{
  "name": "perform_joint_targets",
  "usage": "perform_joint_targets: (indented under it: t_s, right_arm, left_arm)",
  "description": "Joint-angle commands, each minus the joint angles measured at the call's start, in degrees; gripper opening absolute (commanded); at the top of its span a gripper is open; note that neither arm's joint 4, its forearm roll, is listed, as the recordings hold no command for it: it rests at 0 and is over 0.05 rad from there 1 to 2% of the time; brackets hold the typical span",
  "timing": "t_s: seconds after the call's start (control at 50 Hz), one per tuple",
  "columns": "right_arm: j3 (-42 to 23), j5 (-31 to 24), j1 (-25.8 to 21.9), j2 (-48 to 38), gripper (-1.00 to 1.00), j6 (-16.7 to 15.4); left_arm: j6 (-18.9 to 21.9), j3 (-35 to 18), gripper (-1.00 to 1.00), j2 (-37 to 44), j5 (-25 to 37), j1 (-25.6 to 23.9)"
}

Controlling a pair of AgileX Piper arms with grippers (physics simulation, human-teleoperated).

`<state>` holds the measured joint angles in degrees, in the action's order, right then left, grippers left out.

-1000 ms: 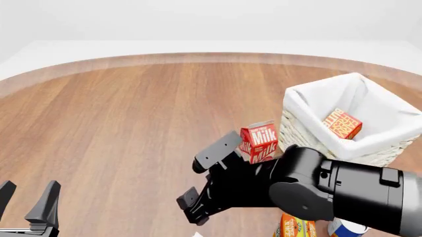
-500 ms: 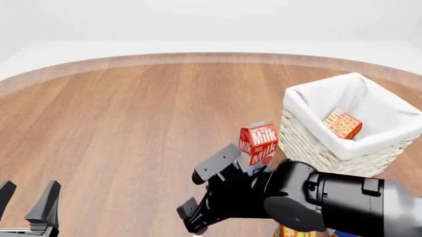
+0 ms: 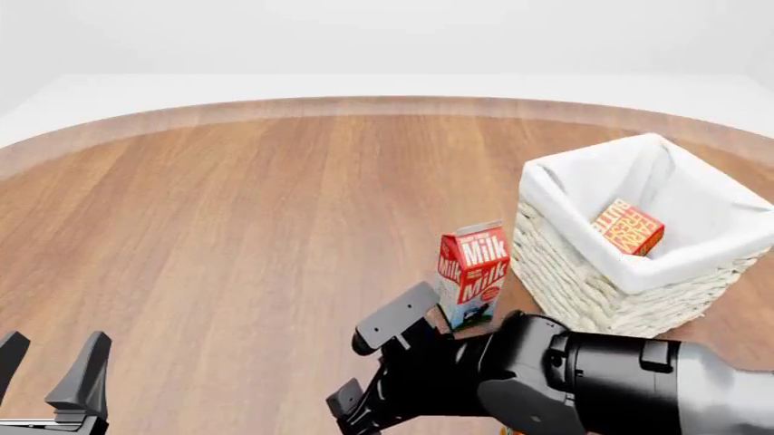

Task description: Pick up the cream cheese box and the butter, and put them in the basket.

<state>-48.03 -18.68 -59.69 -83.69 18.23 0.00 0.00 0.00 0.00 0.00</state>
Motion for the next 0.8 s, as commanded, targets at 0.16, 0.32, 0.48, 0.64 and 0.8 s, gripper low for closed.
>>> perform_joint_targets:
  t_s: [0.16,0.32,0.48,0.64,0.8]
  right_arm:
    - [1.89,2.37,0.03,-1.37,1.0,0.7]
    - [2.55,3.39,-0.03,-2.11,1.0,0.98]
    - [3.13,4.75,0.03,-3.25,1.0,0.9]
    - [3.42,4.24,-0.4,-3.01,1.0,1.49]
    - [4.24,5.69,-0.84,-4.15,1.0,2.32]
  left_arm:
    - [0.0,0.0,1.0,0.0,0.0,0.0]
    - [0.0,0.0,1.0,0.0,0.0,0.0]
    - [0.0,0.0,1.0,0.0,0.0,0.0]
    - [0.0,0.0,1.0,0.0,0.0,0.0]
    - [0.0,0.0,1.0,0.0,0.0,0.0]
